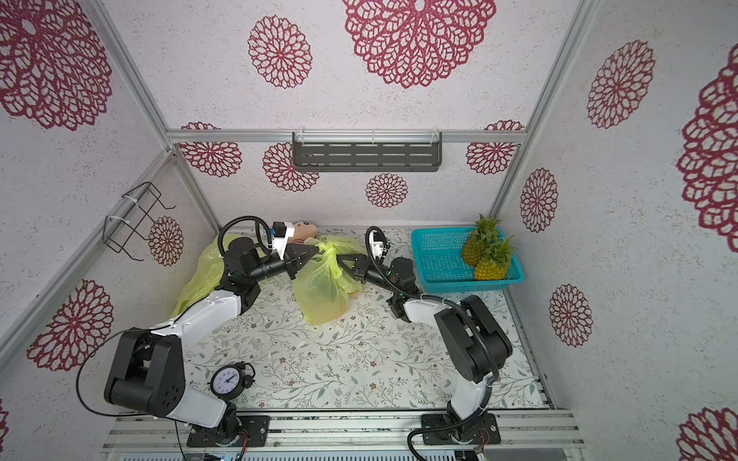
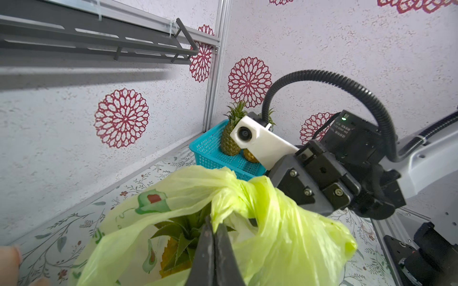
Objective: Place the pineapple into a plastic bag & tie a knot
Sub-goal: Tie the plastic bag at the center of the board.
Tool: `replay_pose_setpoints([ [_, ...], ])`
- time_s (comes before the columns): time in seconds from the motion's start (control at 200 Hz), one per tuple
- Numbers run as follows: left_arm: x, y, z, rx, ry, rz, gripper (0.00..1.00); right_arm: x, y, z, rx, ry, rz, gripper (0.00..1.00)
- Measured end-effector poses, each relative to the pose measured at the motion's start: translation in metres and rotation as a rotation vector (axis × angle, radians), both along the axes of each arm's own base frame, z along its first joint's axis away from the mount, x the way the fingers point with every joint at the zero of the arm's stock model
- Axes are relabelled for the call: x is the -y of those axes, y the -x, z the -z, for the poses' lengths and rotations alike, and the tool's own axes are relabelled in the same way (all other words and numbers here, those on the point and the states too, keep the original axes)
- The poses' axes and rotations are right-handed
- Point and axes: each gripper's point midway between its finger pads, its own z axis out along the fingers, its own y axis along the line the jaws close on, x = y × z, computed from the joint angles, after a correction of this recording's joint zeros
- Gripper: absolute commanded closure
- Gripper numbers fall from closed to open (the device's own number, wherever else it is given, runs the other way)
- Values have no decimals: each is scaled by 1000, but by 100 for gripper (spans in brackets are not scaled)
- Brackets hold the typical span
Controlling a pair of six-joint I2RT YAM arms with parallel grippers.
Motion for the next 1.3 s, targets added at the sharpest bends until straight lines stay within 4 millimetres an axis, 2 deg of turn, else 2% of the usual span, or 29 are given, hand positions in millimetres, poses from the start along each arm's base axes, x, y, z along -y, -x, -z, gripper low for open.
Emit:
replay_pose_setpoints([
  [0.085,-1,1,0,1,-1,-4,100,8,4,-6,31,49,32,77],
  [0.27,-2,1,0,0,-3,-9,100,27,15,-13,88,193,128,55],
  [0.385,-2,1,0,0,-3,-9,100,35,24,-18,125,269,153,46],
  [0.545,-2,1,0,0,-3,-11,100,24,32,-17,162,370,132,40],
  [0.741,-2,1,0,0,-3,-13,100,2,46,-11,190,438,67,40],
  [0.791,-3,1,0,0,-3,-14,100,-2,45,-9,193,448,56,42],
  [0.871,-2,0,0,0,-3,-15,100,-6,42,-3,185,465,46,52],
  [0.981,-3,0,0,0,-3,-17,100,-9,39,7,172,489,39,86],
  [1.041,-3,0,-1,1,-3,-22,100,-8,37,10,167,502,47,100],
  [1.146,-8,0,-6,15,-5,-57,100,-3,33,11,169,522,84,100],
  [1.301,-27,2,-11,43,-25,-192,100,15,31,2,191,542,168,100],
])
